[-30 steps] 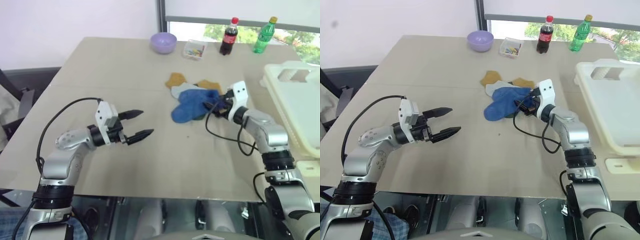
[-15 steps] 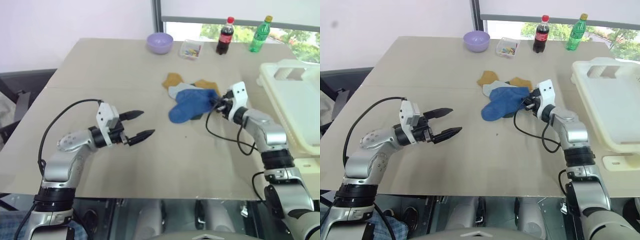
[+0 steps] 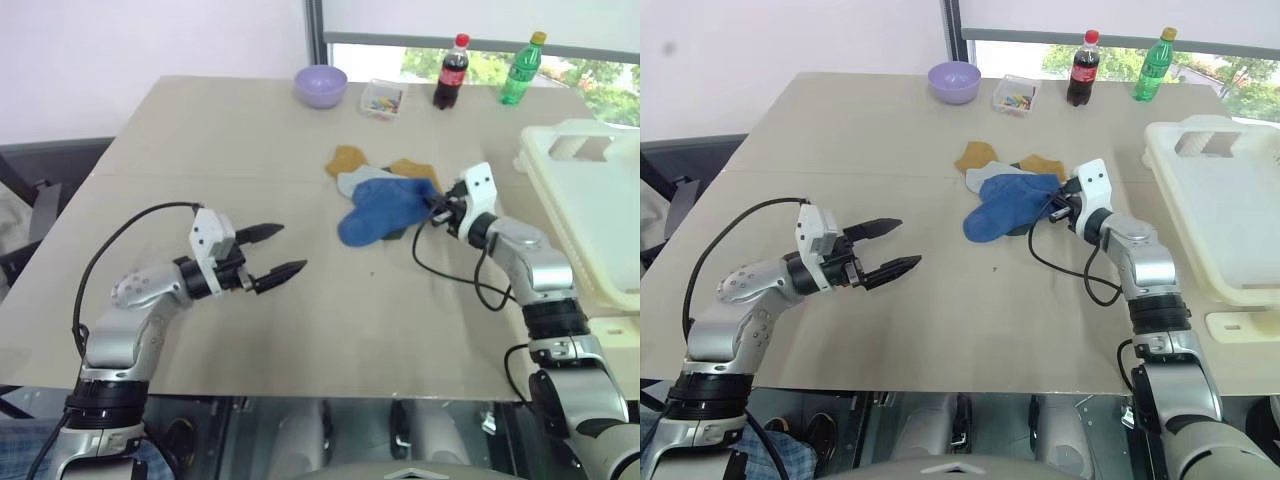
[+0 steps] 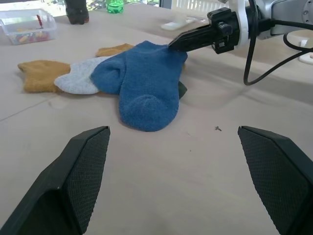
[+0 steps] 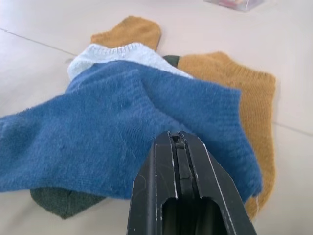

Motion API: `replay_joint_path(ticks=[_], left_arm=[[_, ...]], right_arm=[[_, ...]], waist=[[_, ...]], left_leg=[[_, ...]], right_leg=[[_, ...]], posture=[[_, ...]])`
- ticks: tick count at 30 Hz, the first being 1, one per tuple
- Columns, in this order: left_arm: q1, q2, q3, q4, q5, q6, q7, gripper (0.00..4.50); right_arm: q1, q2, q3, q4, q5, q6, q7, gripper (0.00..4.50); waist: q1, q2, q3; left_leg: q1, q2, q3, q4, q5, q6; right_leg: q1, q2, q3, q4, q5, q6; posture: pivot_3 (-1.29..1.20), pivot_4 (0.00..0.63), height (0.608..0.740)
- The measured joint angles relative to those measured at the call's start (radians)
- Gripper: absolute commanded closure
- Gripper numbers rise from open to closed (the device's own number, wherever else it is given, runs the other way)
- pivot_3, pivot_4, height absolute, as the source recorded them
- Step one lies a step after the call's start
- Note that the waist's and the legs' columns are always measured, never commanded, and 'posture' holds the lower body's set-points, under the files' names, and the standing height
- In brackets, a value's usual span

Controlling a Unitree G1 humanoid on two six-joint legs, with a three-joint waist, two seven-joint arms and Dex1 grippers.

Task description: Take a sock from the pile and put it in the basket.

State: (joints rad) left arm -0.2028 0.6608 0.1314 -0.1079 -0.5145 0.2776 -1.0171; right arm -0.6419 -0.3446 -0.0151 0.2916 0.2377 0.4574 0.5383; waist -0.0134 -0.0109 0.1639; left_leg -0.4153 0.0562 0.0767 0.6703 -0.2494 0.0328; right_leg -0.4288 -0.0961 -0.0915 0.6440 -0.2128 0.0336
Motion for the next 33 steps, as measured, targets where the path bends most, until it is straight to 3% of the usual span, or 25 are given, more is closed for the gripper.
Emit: replay_joint_path(ticks=[4, 8, 18, 23, 27, 33], left_arm=[[0.001, 0.000, 0.000, 0.000, 0.000, 0.000, 0.000, 0.00], [0.001, 0.000, 0.000, 0.000, 0.000, 0.000, 0.001, 0.00], [0.003, 0.000, 0.000, 0.000, 0.000, 0.000, 0.011, 0.00], [0.012, 0.000, 0.001, 0.000, 0.001, -0.001, 0.011, 0.00], [0.015, 0.000, 0.001, 0.000, 0.001, -0.001, 0.011, 0.00], [0.025, 0.000, 0.011, -0.007, 0.001, -0.001, 0.012, 0.00]], right_arm=[[0.000, -0.001, 0.008, 0.011, -0.026, -0.006, 0.001, 4.44], [0.001, -0.001, 0.016, 0.024, -0.033, -0.003, 0.016, 3.05], [0.000, 0.011, 0.020, 0.052, -0.060, -0.025, 0.010, 3.05], [0.000, 0.015, 0.017, 0.065, -0.059, -0.045, 0.013, 4.39], [0.001, 0.019, 0.017, 0.045, -0.052, -0.041, 0.021, 4.39], [0.067, 0.024, 0.018, -0.189, 0.016, 0.079, 0.029, 4.39]], waist=[[0.000, 0.000, 0.000], [0.000, 0.000, 0.000], [0.000, 0.000, 0.000], [0.000, 0.000, 0.000], [0.000, 0.000, 0.000], [0.001, 0.000, 0.000]], left_leg=[[0.000, 0.000, 0.000, 0.000, 0.000, 0.000], [0.000, 0.000, 0.000, 0.000, 0.000, 0.000], [0.000, 0.000, 0.000, 0.000, 0.000, 0.000], [0.000, 0.000, 0.000, 0.000, 0.000, 0.000], [0.000, 0.000, 0.000, 0.000, 0.000, 0.000], [0.000, 0.000, 0.000, 0.000, 0.000, 0.000]], right_leg=[[0.000, 0.000, 0.000, 0.000, 0.000, 0.000], [0.000, 0.000, 0.000, 0.000, 0.000, 0.000], [0.000, 0.000, 0.000, 0.000, 0.000, 0.000], [0.000, 0.000, 0.000, 0.000, 0.000, 0.000], [0.000, 0.000, 0.000, 0.000, 0.000, 0.000], [0.000, 0.000, 0.000, 0.000, 0.000, 0.000]], posture=[[0.00, 0.150, 0.736], [0.00, 0.150, 0.736], [0.00, 0.150, 0.736], [0.00, 0.150, 0.736], [0.00, 0.150, 0.736], [0.00, 0.150, 0.736]])
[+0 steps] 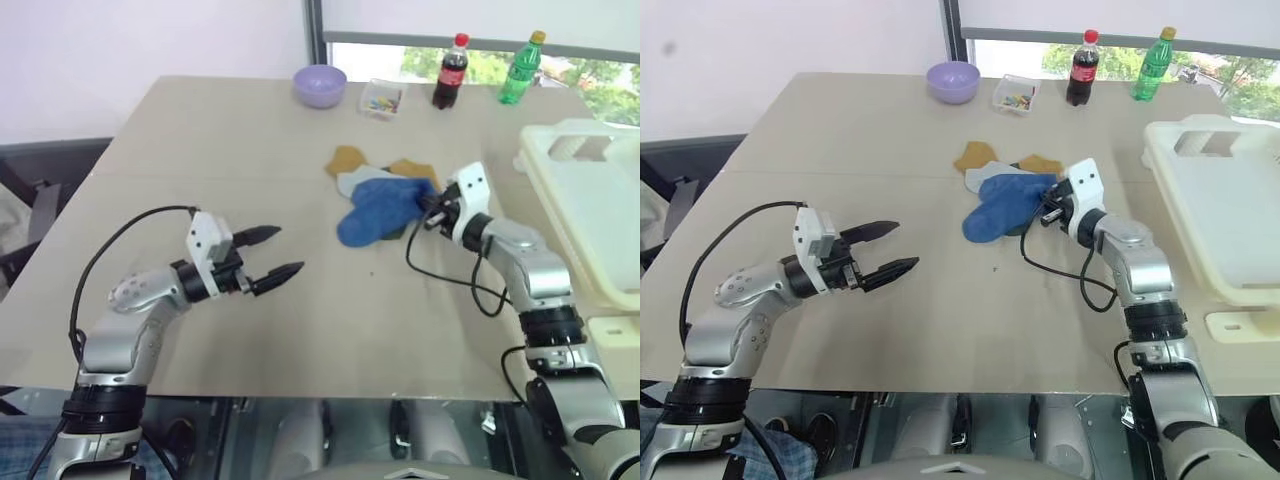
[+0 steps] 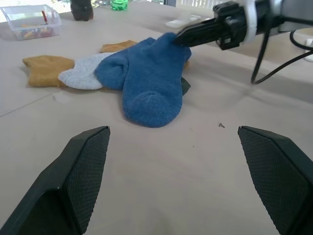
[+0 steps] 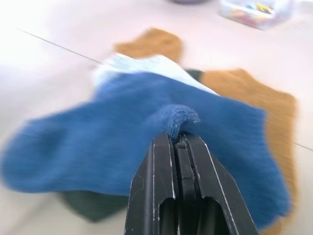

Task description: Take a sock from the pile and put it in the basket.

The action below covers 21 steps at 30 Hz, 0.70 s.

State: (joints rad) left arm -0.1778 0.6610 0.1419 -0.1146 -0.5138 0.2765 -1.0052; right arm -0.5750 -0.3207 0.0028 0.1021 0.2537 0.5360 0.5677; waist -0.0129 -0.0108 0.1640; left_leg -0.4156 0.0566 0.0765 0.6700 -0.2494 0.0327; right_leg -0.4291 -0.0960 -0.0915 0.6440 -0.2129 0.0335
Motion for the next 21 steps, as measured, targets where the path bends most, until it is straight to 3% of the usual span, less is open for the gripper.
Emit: replay_joint_path(ticks=[2, 5, 11, 16, 21], left_arm=[[0.008, 0.000, 0.003, -0.011, 0.000, 0.000, 0.001, 0.00], [0.016, 0.001, 0.006, -0.022, 0.000, 0.001, 0.003, 0.00], [0.023, 0.002, 0.005, -0.024, 0.000, 0.003, 0.002, 0.00], [0.012, 0.004, 0.002, -0.023, 0.000, 0.010, -0.005, 0.00], [-0.009, 0.004, -0.007, -0.020, 0.002, 0.013, -0.018, 0.00]], right_arm=[[0.043, 0.001, 0.001, -0.099, 0.043, 0.092, 0.000, 4.39], [0.135, -0.003, -0.015, -0.293, 0.171, 0.415, -0.029, 4.39], [0.265, -0.026, -0.060, -0.527, 0.351, 0.854, -0.060, 4.39], [0.349, -0.085, -0.119, -0.701, 0.528, 1.037, 0.006, 4.39], [0.399, -0.121, -0.204, -0.780, 0.781, 1.072, 0.103, 4.39]], waist=[[0.002, 0.000, 0.000], [0.005, 0.000, 0.000], [0.004, 0.000, 0.000], [0.004, 0.000, 0.000], [0.005, -0.001, 0.000]], left_leg=[[0.000, 0.000, 0.000, 0.000, 0.000, 0.000], [0.000, 0.000, -0.001, 0.000, 0.000, 0.000], [0.000, 0.000, -0.003, 0.000, 0.000, 0.000], [0.000, 0.000, -0.006, 0.000, 0.000, 0.000], [0.000, 0.000, -0.006, 0.000, 0.000, 0.000]], right_leg=[[0.000, 0.000, 0.000, 0.000, 0.000, 0.000], [0.000, 0.000, -0.001, 0.000, 0.000, 0.000], [0.000, 0.000, -0.001, 0.000, 0.000, 0.000], [0.000, 0.000, 0.000, 0.000, 0.000, 0.000], [0.000, 0.000, 0.000, -0.001, 0.000, 0.000]], posture=[[0.00, 0.150, 0.736], [0.00, 0.150, 0.736], [0.00, 0.150, 0.736], [0.00, 0.150, 0.736], [0.00, 0.150, 0.736]])
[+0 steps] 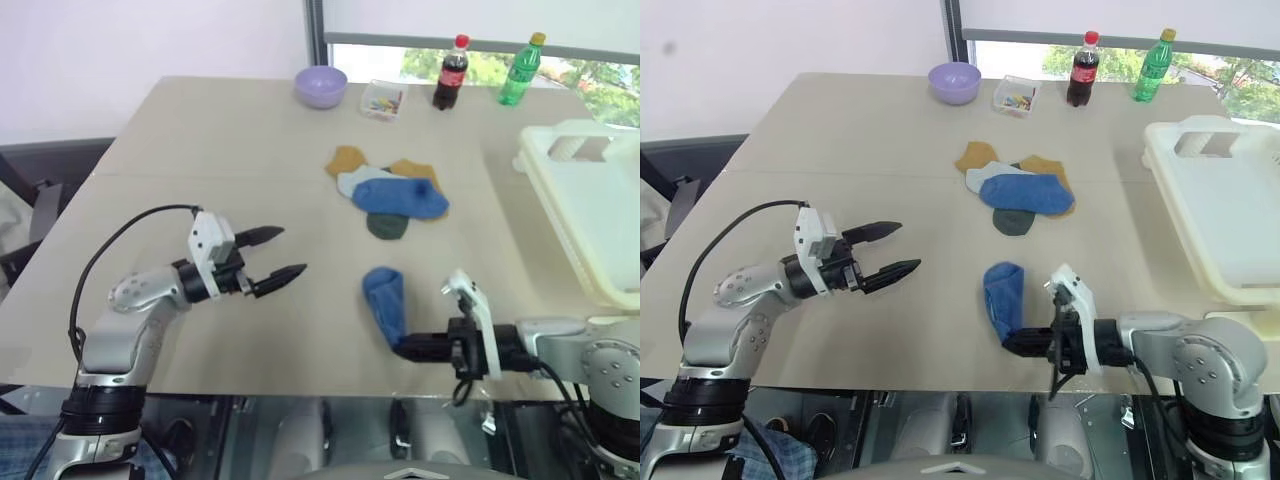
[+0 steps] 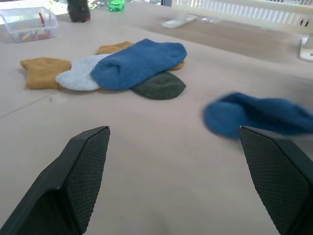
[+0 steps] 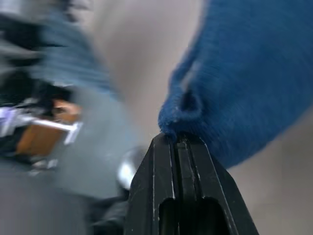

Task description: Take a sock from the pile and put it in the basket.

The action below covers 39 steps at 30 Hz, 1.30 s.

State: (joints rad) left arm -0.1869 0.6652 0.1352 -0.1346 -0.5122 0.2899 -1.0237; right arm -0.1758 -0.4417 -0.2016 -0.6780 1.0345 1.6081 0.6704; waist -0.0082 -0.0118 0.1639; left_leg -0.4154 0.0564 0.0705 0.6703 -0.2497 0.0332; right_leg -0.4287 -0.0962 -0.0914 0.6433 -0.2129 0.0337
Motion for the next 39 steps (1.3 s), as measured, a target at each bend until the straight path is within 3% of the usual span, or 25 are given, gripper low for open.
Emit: replay_joint_path(ticks=[2, 3, 4, 7, 12, 23, 26, 29, 30, 32, 39], left_arm=[[-0.005, 0.000, -0.002, 0.005, 0.001, 0.000, -0.004, 0.00], [-0.012, 0.000, -0.011, 0.015, 0.002, 0.000, -0.008, 0.00], [-0.015, 0.000, -0.016, 0.021, 0.002, 0.000, -0.010, 0.00], [-0.024, 0.000, -0.022, 0.029, 0.003, 0.000, -0.018, 0.00], [-0.027, -0.001, -0.026, 0.030, 0.009, 0.000, -0.019, 0.00], [-0.031, -0.004, -0.029, 0.037, 0.010, -0.002, -0.028, 0.00], [-0.051, -0.011, -0.048, 0.049, 0.012, -0.002, -0.044, 0.00], [-0.069, -0.030, -0.076, 0.060, 0.015, -0.004, -0.060, 0.00], [-0.071, -0.030, -0.081, 0.063, 0.016, -0.004, -0.064, 0.00], [-0.076, -0.033, -0.090, 0.067, 0.018, -0.005, -0.067, 0.00], [-0.087, -0.039, -0.138, 0.071, 0.019, 0.008, -0.110, 0.00]], right_arm=[[0.001, 0.006, -0.037, 0.002, 0.081, 0.000, 0.006, 4.39], [-0.013, 0.035, -0.087, 0.035, 0.228, -0.014, -0.024, 4.39], [-0.022, 0.043, -0.094, 0.059, 0.280, -0.034, -0.055, 4.39], [-0.028, 0.011, -0.082, 0.128, 0.447, -0.120, -0.233, 4.39], [0.037, -0.054, -0.028, 0.220, 0.340, -0.155, -0.481, 4.39], [0.252, -0.231, -0.179, 0.227, 0.346, -0.243, -0.513, 4.39], [0.323, -0.246, -0.198, 0.194, 0.338, -0.282, -0.512, 3.59], [0.359, -0.248, -0.198, 0.148, 0.316, -0.332, -0.494, 2.04], [0.363, -0.248, -0.198, 0.139, 0.310, -0.344, -0.491, 1.70], [0.372, -0.249, -0.198, 0.115, 0.266, -0.395, -0.473, 1.70], [0.509, -0.471, -0.127, -0.075, -0.163, -0.763, -0.132, 1.70]], waist=[[-0.001, 0.000, 0.000], [-0.002, 0.000, 0.000], [-0.003, 0.000, 0.000], [-0.001, -0.001, 0.000], [0.008, -0.001, 0.000], [0.023, -0.001, 0.000], [0.024, -0.002, 0.000], [0.023, -0.002, 0.000], [0.021, -0.002, 0.000], [0.021, -0.002, 0.000], [0.025, -0.003, -0.001]], left_leg=[[0.000, 0.000, 0.000, 0.000, 0.000, 0.000], [0.001, 0.000, 0.000, 0.000, 0.000, 0.000], [0.001, 0.000, 0.000, 0.000, 0.000, 0.000], [0.000, 0.000, 0.001, 0.000, 0.000, 0.000], [-0.001, 0.000, 0.004, 0.000, 0.000, 0.000], [0.000, 0.000, 0.003, 0.000, 0.000, 0.000], [-0.001, 0.000, 0.003, 0.000, 0.000, 0.000], [0.000, 0.000, 0.002, 0.001, 0.000, 0.000], [0.000, 0.000, 0.002, 0.001, 0.000, 0.000], [0.000, 0.000, 0.001, 0.001, 0.000, 0.000], [-0.001, 0.000, 0.001, 0.001, 0.000, 0.000]], right_leg=[[0.000, 0.000, 0.000, 0.000, 0.000, 0.000], [0.000, 0.001, 0.000, 0.000, 0.000, 0.000], [0.000, 0.001, 0.000, 0.000, 0.000, 0.000], [0.000, 0.001, 0.000, 0.000, 0.001, -0.001], [0.000, 0.000, 0.000, -0.001, 0.001, -0.001], [0.000, 0.001, 0.000, 0.000, -0.001, 0.002], [0.000, 0.001, 0.000, -0.001, -0.001, 0.003], [0.000, 0.001, 0.001, -0.001, -0.002, 0.003], [0.000, 0.001, 0.001, -0.001, -0.002, 0.003], [0.000, 0.001, 0.002, -0.001, -0.002, 0.003], [0.000, 0.002, 0.001, -0.002, -0.002, 0.003]], posture=[[0.00, 0.150, 0.736], [0.00, 0.150, 0.736], [0.00, 0.150, 0.736], [0.00, 0.150, 0.736], [0.00, 0.150, 0.736], [0.00, 0.150, 0.736], [0.00, 0.150, 0.736], [0.00, 0.150, 0.736], [0.00, 0.150, 0.736], [0.00, 0.150, 0.736], [0.00, 0.150, 0.736]])
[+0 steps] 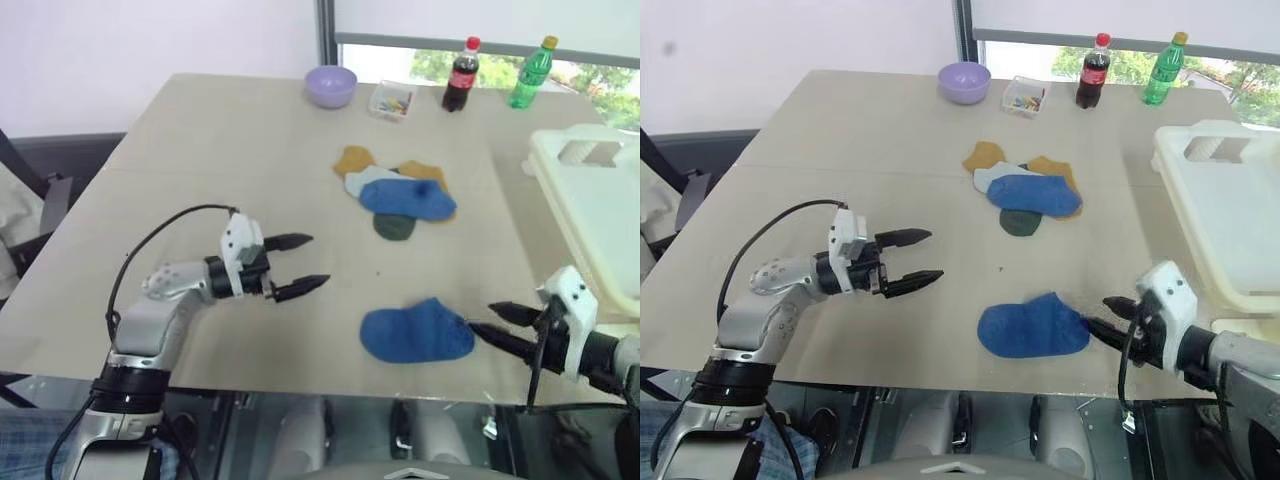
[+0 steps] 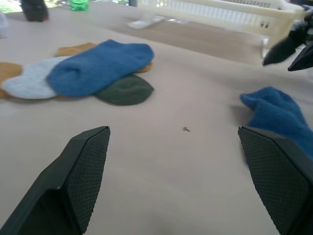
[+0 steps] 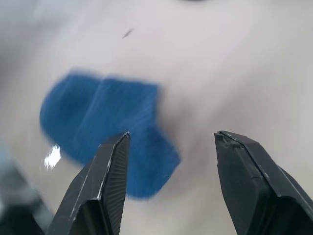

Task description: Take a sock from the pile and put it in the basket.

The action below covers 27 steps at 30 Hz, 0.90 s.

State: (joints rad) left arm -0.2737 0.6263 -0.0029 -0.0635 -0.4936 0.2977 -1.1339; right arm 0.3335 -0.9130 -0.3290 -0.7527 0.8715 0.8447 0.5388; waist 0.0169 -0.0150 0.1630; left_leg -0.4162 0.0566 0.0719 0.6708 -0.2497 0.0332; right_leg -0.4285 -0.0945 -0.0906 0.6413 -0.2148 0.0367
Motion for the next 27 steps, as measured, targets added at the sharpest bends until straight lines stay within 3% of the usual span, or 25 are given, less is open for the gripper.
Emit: replay_joint_path(ticks=[7, 18, 23, 26, 27], left_arm=[[0.000, -0.007, -0.169, -0.052, 0.056, 0.022, -0.055, 0.00], [-0.049, -0.150, -0.290, -0.063, 0.182, -0.041, 0.023, 0.00], [-0.070, -0.151, -0.364, 0.024, 0.292, -0.099, 0.028, 0.00], [-0.084, -0.156, -0.379, 0.060, 0.326, -0.116, 0.028, 0.79], [-0.089, -0.156, -0.385, 0.064, 0.334, -0.126, 0.024, 1.32]], right_arm=[[0.011, -0.004, 0.130, 0.076, -0.261, -0.180, 0.089, 1.70], [-0.058, 0.081, 0.165, 0.085, -0.309, -0.163, 0.072, 1.70], [-0.078, 0.117, 0.205, 0.087, -0.321, -0.148, 0.060, 1.70], [-0.078, 0.126, 0.213, 0.094, -0.341, -0.147, 0.055, 1.67], [-0.079, 0.131, 0.213, 0.100, -0.349, -0.147, 0.050, 1.67]], waist=[[-0.002, -0.001, 0.000], [0.001, -0.001, 0.001], [-0.001, -0.001, 0.000], [0.000, -0.001, 0.000], [0.001, -0.001, 0.000]], left_leg=[[0.001, 0.000, 0.000, 0.001, 0.000, 0.000], [0.001, 0.000, 0.000, 0.002, 0.000, 0.000], [0.001, 0.000, 0.000, 0.002, 0.000, 0.000], [0.000, 0.000, 0.000, 0.003, 0.000, 0.000], [0.000, 0.000, 0.000, 0.003, 0.000, 0.000]], right_leg=[[0.000, 0.000, 0.003, 0.001, -0.002, -0.003], [0.000, 0.001, 0.003, 0.001, 0.000, 0.000], [0.000, 0.001, 0.003, 0.001, 0.000, 0.000], [0.000, 0.001, 0.003, 0.001, 0.000, 0.000], [0.000, 0.001, 0.003, 0.001, 0.000, 0.000]], posture=[[0.00, 0.150, 0.736], [0.00, 0.150, 0.736], [0.00, 0.150, 0.736], [0.00, 0.150, 0.736], [0.00, 0.150, 0.736]])
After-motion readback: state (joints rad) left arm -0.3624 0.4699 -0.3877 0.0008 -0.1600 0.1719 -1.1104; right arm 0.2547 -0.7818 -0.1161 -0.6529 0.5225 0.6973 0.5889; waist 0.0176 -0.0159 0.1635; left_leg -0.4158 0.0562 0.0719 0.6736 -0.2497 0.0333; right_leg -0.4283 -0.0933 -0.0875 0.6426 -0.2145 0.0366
